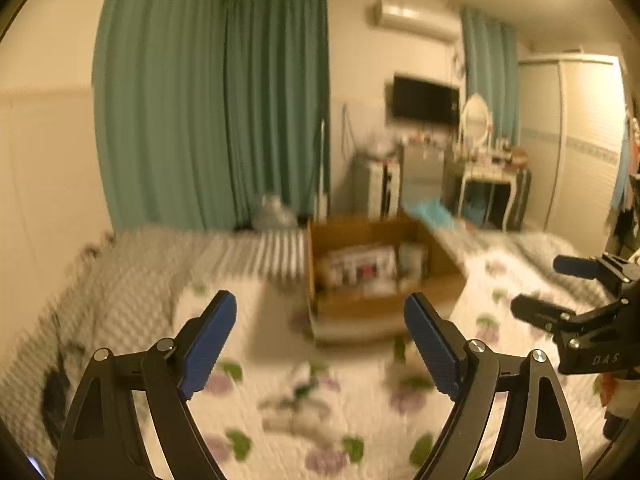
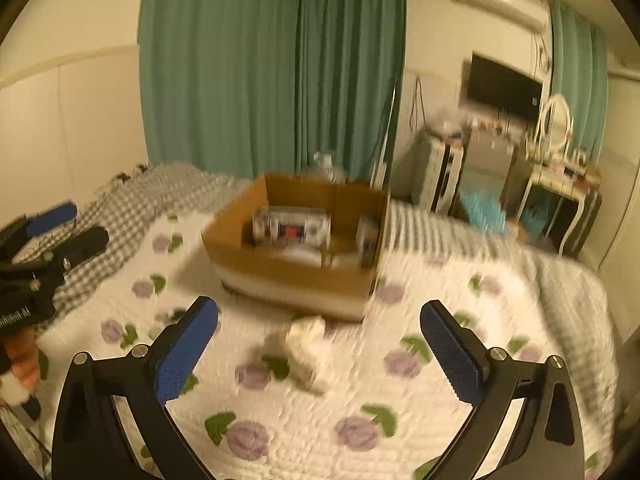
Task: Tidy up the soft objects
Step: 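Grasp the white glove with the left tool while the right tool grasps the white sock, then carry both items into the cardboard box and open both tools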
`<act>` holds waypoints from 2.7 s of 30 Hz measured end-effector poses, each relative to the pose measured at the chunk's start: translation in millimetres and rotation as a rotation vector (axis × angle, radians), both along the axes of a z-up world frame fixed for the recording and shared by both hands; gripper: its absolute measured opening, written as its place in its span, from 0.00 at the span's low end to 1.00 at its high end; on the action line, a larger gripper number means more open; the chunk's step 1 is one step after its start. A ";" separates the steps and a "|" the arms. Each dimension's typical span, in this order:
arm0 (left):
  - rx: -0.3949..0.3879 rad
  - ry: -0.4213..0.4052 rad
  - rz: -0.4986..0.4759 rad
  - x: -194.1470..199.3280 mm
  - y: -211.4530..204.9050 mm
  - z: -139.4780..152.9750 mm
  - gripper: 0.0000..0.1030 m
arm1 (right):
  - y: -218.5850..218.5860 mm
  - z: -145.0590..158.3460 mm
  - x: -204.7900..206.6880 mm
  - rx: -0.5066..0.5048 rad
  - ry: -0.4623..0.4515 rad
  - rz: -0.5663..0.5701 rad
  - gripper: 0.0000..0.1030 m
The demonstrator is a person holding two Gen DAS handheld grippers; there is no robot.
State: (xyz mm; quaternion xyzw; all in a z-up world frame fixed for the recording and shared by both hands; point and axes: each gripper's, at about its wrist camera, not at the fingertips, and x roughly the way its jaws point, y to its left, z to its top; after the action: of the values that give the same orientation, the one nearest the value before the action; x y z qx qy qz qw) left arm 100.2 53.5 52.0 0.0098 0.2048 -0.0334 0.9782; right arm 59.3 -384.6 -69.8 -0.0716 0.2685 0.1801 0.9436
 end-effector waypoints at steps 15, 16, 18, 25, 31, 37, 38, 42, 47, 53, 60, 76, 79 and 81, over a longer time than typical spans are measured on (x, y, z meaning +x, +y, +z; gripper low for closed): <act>0.054 0.332 0.047 28.9 0.1 -143.3 0.85 | 11.2 -123.4 59.9 -0.035 0.282 -0.005 0.77; 0.057 0.372 0.058 33.6 1.9 -150.1 0.85 | 11.0 -125.8 61.8 -0.033 0.288 -0.006 0.75; 0.049 0.436 0.085 40.9 5.3 -162.9 0.85 | 11.4 -130.0 63.2 -0.035 0.301 -0.004 0.67; 0.030 0.435 0.090 39.2 6.2 -173.2 0.85 | 8.7 -132.5 64.8 -0.036 0.322 -0.010 0.34; -0.024 0.462 0.073 55.4 10.8 -188.1 0.84 | 3.8 -129.6 61.6 -0.018 0.318 -0.019 0.30; -0.007 0.433 0.029 56.1 4.6 -189.8 0.64 | -0.1 -125.8 55.3 -0.005 0.311 -0.014 0.30; -0.017 0.437 0.023 54.6 5.5 -189.9 0.58 | 0.1 -125.4 54.2 -0.005 0.310 -0.014 0.30; -0.096 0.454 -0.016 45.3 12.6 -185.9 0.34 | 0.7 -121.1 46.5 -0.007 0.295 -0.003 0.30; -0.050 0.442 -0.039 32.1 0.3 -181.1 0.28 | -3.5 -115.7 38.1 0.008 0.287 0.004 0.30; -0.057 0.416 -0.030 10.0 -2.5 -166.1 0.21 | -12.6 -102.5 23.3 0.022 0.270 0.005 0.30; -0.088 0.345 -0.053 -8.6 1.6 -135.9 0.07 | -16.1 -76.6 -3.7 0.035 0.216 0.020 0.30; -0.078 0.131 -0.168 -18.1 -20.8 -42.0 0.06 | -13.1 10.4 7.5 0.064 0.056 0.069 0.30; -0.057 0.072 -0.205 -2.9 -32.7 -14.7 0.06 | -7.3 35.1 28.3 0.056 0.012 0.079 0.30; -0.042 0.042 -0.226 12.3 -40.3 -0.7 0.07 | -3.8 45.4 45.7 0.056 0.003 0.080 0.30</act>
State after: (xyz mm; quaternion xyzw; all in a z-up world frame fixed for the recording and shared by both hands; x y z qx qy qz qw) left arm 112.5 13.2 51.3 0.0115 0.2220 -0.1482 0.9636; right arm 105.0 -388.4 -24.4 -0.0555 0.2616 0.2251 0.9369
